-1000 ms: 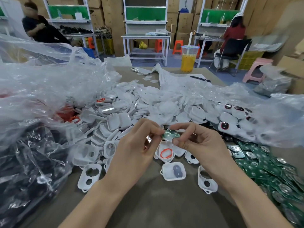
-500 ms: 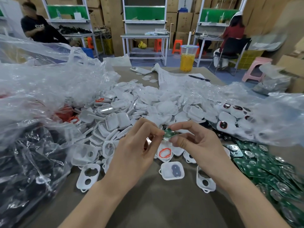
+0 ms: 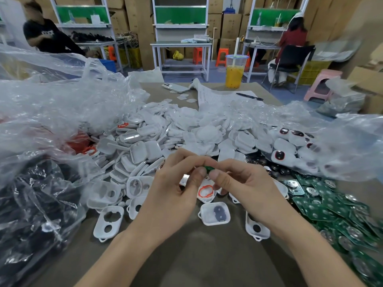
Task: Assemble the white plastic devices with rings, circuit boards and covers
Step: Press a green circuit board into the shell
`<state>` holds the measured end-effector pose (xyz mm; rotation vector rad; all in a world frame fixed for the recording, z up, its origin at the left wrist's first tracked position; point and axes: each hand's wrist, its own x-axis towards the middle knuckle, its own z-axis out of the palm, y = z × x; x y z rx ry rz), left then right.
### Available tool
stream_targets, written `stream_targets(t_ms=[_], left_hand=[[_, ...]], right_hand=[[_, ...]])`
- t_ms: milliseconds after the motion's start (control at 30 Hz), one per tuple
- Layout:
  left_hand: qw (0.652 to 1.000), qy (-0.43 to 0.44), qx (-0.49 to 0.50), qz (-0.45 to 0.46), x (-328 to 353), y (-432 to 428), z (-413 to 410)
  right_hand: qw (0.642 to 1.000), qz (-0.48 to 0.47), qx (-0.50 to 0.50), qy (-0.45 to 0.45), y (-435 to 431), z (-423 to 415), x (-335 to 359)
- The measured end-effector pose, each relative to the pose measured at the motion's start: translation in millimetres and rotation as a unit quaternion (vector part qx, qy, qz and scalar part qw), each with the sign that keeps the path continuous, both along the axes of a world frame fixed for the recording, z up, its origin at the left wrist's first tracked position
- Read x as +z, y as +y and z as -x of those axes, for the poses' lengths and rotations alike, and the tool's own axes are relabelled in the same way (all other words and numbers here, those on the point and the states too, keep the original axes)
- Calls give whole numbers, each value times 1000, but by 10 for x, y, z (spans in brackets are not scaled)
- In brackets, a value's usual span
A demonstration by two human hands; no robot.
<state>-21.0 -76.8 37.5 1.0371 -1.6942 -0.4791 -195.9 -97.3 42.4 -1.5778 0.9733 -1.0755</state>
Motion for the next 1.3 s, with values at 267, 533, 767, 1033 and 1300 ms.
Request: stream_targets(t_ms=[267,533,767,1033,1300], left_hand=[[990,-106,35,85,-94,-28,0],[968,-165,78,172,-120,-70,15],[984,-112,44,133,-96,-14,25],[989,-102,24,106,-47,25,30],[988,-151,-17,40,-116,224,-177]], right_hand=[[998,-31,-30,-45,12,28,58],[986,-121,3,-118,6,8,116],[969,-166,38,-180,2,5,124],[971,-157,56,-171,1,6,110],[991,83,-99,45,74,353,86]])
